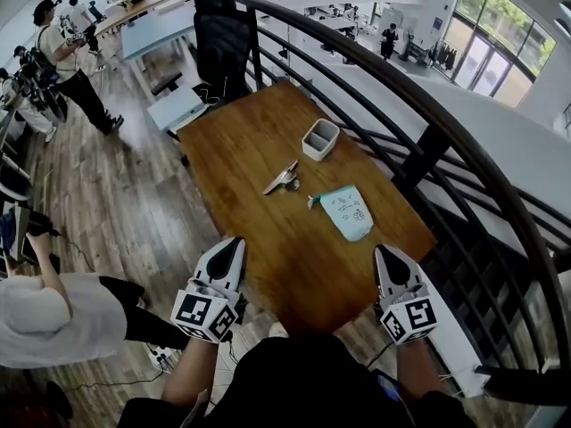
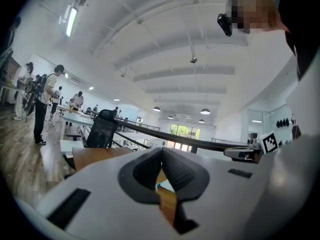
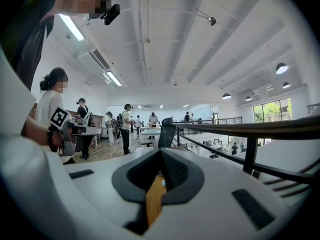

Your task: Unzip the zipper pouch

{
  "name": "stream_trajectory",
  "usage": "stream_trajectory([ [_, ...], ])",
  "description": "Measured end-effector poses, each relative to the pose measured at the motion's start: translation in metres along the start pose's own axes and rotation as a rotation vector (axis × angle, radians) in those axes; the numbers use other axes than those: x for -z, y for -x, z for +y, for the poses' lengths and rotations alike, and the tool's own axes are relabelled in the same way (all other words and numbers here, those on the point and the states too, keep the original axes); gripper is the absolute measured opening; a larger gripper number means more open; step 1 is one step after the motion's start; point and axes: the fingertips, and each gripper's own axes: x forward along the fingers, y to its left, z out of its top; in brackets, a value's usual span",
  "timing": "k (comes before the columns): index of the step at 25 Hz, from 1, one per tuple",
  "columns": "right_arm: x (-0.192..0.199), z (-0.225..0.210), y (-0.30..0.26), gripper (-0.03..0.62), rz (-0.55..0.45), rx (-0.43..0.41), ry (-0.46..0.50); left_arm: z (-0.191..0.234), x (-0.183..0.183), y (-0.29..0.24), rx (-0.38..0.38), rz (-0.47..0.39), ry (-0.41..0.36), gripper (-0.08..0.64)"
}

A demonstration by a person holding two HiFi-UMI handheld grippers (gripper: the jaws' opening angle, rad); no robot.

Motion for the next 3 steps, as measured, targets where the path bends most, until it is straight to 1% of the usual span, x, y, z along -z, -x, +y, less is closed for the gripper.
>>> stream_trajectory([
  [3,0.0018,-0.0002,0.0020,-0.008,0.004,0.000,-0.001,-0.0017,0.0014,0.0007,0.000,0.004,0.003,0.015],
])
